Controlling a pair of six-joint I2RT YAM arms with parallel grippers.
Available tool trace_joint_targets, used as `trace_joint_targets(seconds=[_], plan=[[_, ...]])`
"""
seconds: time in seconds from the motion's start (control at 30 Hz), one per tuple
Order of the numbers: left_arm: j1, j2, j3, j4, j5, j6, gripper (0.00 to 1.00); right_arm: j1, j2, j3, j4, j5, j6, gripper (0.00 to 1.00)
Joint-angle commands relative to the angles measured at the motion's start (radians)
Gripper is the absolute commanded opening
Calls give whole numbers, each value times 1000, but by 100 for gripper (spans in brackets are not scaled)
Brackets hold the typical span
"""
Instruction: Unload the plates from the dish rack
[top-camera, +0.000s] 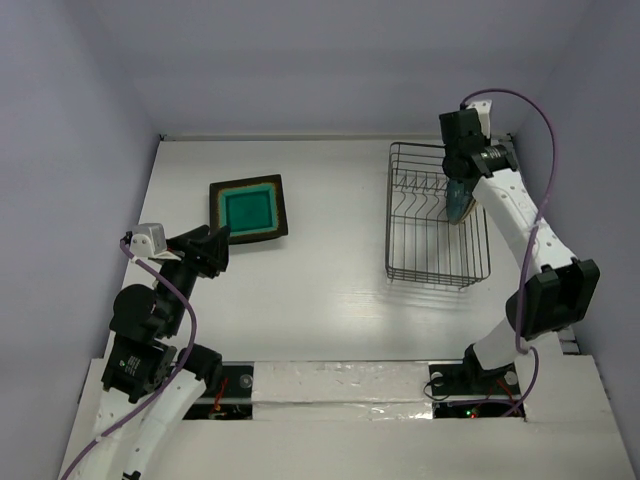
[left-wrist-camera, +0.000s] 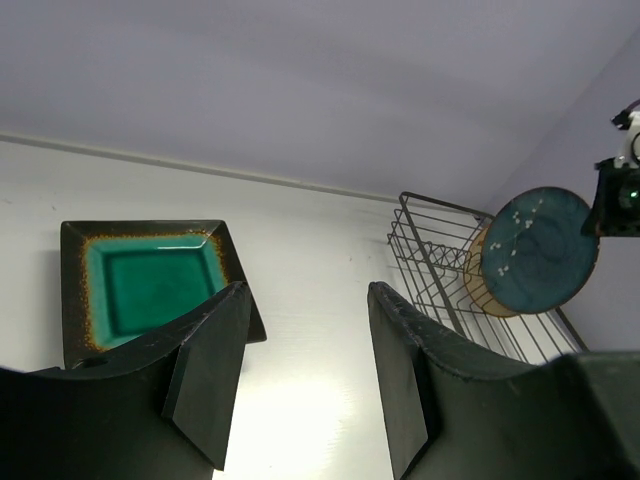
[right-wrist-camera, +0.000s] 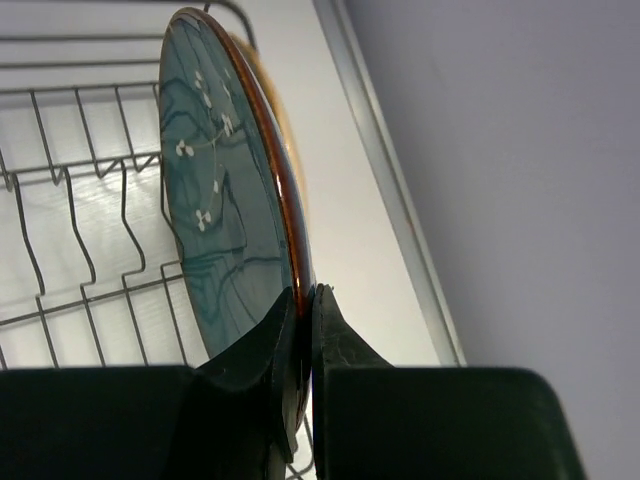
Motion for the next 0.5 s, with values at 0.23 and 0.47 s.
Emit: trace_joint_targets(seconds=[0.23,0.47], plan=[[-7,7,-1,42,-1,3,48,165,-242,145,88,-23,23,0],[-7,19,-1,42,-4,3,48,323,-369,0,206,-302,105,0]])
